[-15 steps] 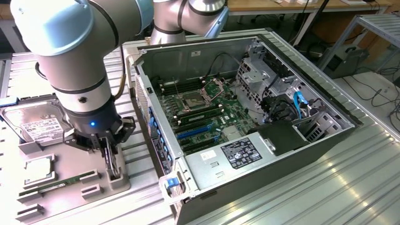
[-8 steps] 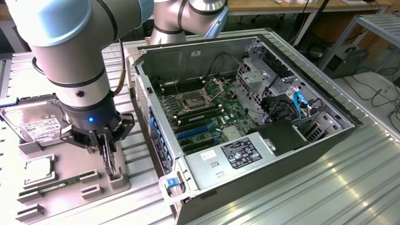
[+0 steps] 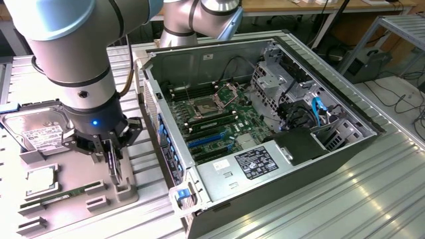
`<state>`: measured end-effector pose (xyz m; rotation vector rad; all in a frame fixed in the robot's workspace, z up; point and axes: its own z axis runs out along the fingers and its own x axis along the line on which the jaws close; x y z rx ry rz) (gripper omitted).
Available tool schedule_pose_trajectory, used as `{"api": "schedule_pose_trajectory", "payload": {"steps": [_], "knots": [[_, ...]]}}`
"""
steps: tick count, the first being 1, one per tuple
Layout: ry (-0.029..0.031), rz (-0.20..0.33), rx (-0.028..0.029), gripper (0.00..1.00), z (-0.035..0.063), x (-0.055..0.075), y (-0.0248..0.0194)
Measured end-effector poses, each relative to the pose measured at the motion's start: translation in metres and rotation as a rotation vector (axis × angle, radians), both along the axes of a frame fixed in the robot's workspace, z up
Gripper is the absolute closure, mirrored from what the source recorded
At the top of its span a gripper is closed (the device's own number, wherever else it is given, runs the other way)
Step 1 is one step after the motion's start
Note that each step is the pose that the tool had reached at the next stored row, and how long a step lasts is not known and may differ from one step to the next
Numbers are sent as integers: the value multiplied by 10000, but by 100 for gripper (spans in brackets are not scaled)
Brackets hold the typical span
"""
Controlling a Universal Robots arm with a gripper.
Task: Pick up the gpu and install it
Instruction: 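Pick up the gpu and move the gpu toward the slot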
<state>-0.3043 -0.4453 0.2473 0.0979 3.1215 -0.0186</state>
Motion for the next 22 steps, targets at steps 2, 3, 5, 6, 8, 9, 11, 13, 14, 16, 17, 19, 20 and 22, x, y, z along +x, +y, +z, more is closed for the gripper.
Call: {"api": "schedule_pose_trajectory", "payload": {"steps": [2, 3, 5, 6, 8, 9, 11, 13, 14, 16, 17, 19, 20, 22], "knots": [[0, 0, 0, 72, 14, 0, 0], [0, 0, -1, 72, 23, 0, 0], [0, 0, 0, 72, 35, 0, 0], [0, 0, 0, 72, 40, 0, 0], [0, 0, 0, 72, 53, 0, 0], [0, 0, 0, 72, 59, 0, 0], [0, 0, 0, 72, 73, 0, 0], [0, 0, -1, 72, 85, 0, 0], [0, 0, 0, 72, 91, 0, 0], [0, 0, 0, 72, 105, 0, 0], [1, 0, 0, 72, 112, 0, 0], [1, 0, -1, 72, 127, 0, 0], [0, 0, -1, 72, 145, 0, 0], [1, 0, -2, 72, 167, 0, 0]]}}
